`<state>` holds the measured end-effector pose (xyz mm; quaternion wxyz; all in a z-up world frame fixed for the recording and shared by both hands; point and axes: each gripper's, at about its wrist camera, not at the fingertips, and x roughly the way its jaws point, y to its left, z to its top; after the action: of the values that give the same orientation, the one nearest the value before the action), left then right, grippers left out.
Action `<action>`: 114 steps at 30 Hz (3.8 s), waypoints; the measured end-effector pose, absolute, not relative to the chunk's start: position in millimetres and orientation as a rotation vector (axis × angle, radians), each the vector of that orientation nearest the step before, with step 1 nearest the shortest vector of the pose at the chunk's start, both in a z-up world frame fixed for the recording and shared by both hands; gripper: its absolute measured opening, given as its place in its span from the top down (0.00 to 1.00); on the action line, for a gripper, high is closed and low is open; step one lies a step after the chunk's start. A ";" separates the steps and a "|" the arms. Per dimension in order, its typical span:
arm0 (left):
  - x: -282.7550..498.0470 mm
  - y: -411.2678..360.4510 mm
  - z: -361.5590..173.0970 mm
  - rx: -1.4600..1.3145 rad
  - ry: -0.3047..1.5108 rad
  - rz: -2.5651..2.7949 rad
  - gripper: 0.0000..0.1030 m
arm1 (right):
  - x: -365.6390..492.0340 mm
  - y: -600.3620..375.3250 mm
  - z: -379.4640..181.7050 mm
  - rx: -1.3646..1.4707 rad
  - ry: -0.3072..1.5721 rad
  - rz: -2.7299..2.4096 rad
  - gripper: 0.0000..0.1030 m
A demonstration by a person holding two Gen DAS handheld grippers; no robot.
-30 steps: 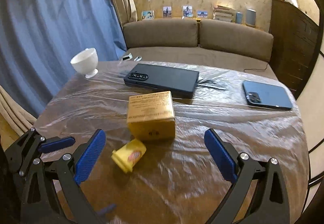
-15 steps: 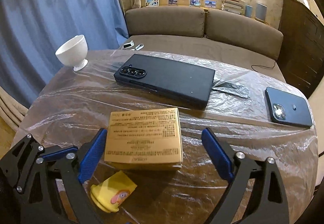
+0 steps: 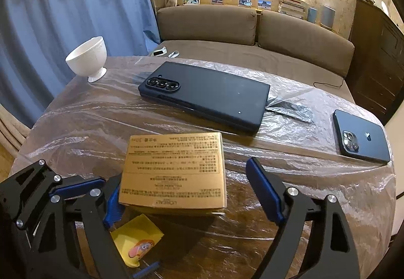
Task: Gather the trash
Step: 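Grasp the yellow bottle with the left tool while the right tool grasps the cardboard box, then carry the yellow bottle and cardboard box off the table over the white bin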
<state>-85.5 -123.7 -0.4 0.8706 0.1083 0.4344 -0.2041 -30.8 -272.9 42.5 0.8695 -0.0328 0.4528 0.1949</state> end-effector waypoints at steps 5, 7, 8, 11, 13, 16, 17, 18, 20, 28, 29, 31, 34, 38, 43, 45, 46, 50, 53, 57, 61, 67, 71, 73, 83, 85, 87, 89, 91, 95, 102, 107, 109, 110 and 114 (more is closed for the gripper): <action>-82.7 -121.4 -0.7 0.214 0.912 -0.432 0.14 | -32.6 -275.8 41.0 -0.075 0.944 0.398 0.26; -81.6 -121.5 -0.7 0.212 0.913 -0.434 0.14 | -32.9 -276.7 40.8 -0.072 0.943 0.396 0.26; -82.1 -121.6 -0.5 0.213 0.913 -0.435 0.14 | -32.5 -277.7 40.5 -0.070 0.944 0.395 0.26; -80.6 -121.9 -1.3 0.218 0.916 -0.438 0.14 | -31.7 -279.6 39.9 -0.068 0.946 0.393 0.26; -79.5 -122.6 -1.3 0.221 0.919 -0.439 0.18 | -31.2 -279.7 40.1 -0.067 0.947 0.392 0.26; -80.4 -122.9 0.7 0.227 0.912 -0.443 0.30 | -31.9 -280.3 40.3 -0.069 0.943 0.394 0.32; -80.1 -122.4 1.0 0.226 0.912 -0.441 0.32 | -32.2 -280.2 40.2 -0.070 0.942 0.394 0.40; -80.1 -121.9 1.5 0.224 0.910 -0.441 0.37 | -32.6 -280.4 40.1 -0.070 0.940 0.397 0.43; -80.2 -120.9 2.1 0.216 0.908 -0.443 0.44 | -33.1 -281.2 40.3 -0.065 0.936 0.397 0.43; -84.3 -111.5 2.6 0.182 0.906 -0.451 0.63 | -37.1 -291.5 51.5 -0.031 0.901 0.376 0.43; -84.5 -109.3 2.7 0.170 0.909 -0.454 0.63 | -37.9 -292.9 52.7 -0.028 0.899 0.375 0.43; -84.9 -106.2 3.5 0.153 0.911 -0.457 0.63 | -41.8 -296.9 57.0 -0.015 0.888 0.371 0.43; -86.8 -101.5 4.2 0.145 0.910 -0.451 0.63 | -48.5 -301.3 61.8 -0.008 0.878 0.369 0.43; -89.5 -98.3 5.8 0.142 0.908 -0.444 0.63 | -60.2 -307.4 66.2 0.001 0.869 0.358 0.43; -89.5 -94.9 5.7 0.131 0.915 -0.439 0.63 | -74.1 -315.2 67.9 0.031 0.878 0.351 0.43; -89.5 -92.5 5.8 0.121 0.921 -0.439 0.63 | -80.7 -316.6 68.3 0.038 0.884 0.354 0.43; -89.8 -91.4 6.0 0.120 0.923 -0.437 0.63 | -83.3 -317.8 68.6 0.039 0.886 0.356 0.43; -93.2 -88.5 6.5 0.123 0.924 -0.434 0.63 | -95.5 -318.4 66.5 0.046 0.902 0.359 0.43; -97.3 -84.9 6.9 0.117 0.923 -0.431 0.63 | -104.7 -320.3 63.4 0.069 0.918 0.364 0.43; -103.8 -78.6 8.2 0.110 0.920 -0.429 0.63 | -116.2 -321.8 60.4 0.082 0.931 0.360 0.43; -109.6 -72.0 9.8 0.102 0.917 -0.428 0.63 | -128.0 -322.6 60.7 0.084 0.934 0.362 0.43; -120.6 -63.3 13.2 0.090 0.909 -0.426 0.63 | -146.6 -319.5 60.2 0.088 0.944 0.375 0.43; -129.3 -57.6 14.9 0.083 0.904 -0.425 0.63 | -158.4 -316.6 60.6 0.085 0.947 0.387 0.43; -132.6 -55.2 16.1 0.079 0.901 -0.424 0.63 | -163.7 -315.3 62.0 0.087 0.946 0.391 0.43; -154.0 -46.5 19.7 0.074 0.897 -0.427 0.63 | -192.6 -315.9 66.6 0.090 0.945 0.407 0.43; -159.2 -45.5 19.4 0.076 0.897 -0.427 0.63 | -199.7 -317.3 67.7 0.090 0.947 0.408 0.43; -164.5 -44.3 20.2 0.083 0.895 -0.426 0.63 | -206.2 -318.7 68.5 0.093 0.949 0.409 0.43; -169.6 -43.8 20.9 0.091 0.892 -0.423 0.63 | -212.4 -320.4 69.5 0.097 0.950 0.412 0.43; -175.1 -42.7 21.3 0.094 0.891 -0.422 0.63 | -219.5 -321.7 70.6 0.096 0.951 0.415 0.43; -187.8 -38.6 21.4 0.098 0.892 -0.417 0.63 | -233.4 -323.8 72.8 0.097 0.952 0.422 0.43; -206.7 -29.0 22.4 0.081 0.894 -0.404 0.63 | -252.5 -324.0 75.5 0.094 0.959 0.440 0.43; -221.0 -25.1 22.3 0.085 0.900 -0.404 0.63 | -268.7 -322.3 76.8 0.082 0.962 0.454 0.43; -226.5 -24.1 22.7 0.087 0.901 -0.406 0.63 | -275.9 -321.1 76.7 0.076 0.961 0.459 0.43; -229.0 -23.8 23.0 0.087 0.901 -0.406 0.63 | -278.8 -320.6 76.7 0.073 0.960 0.459 0.43; -237.3 -23.2 22.3 0.089 0.904 -0.408 0.63 | -291.6 -318.0 73.6 0.056 0.963 0.455 0.43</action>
<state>-237.3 -23.2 22.3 0.8786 0.0427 0.4335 -0.1956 -291.6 -318.0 73.6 0.8613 0.0268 0.4588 0.2167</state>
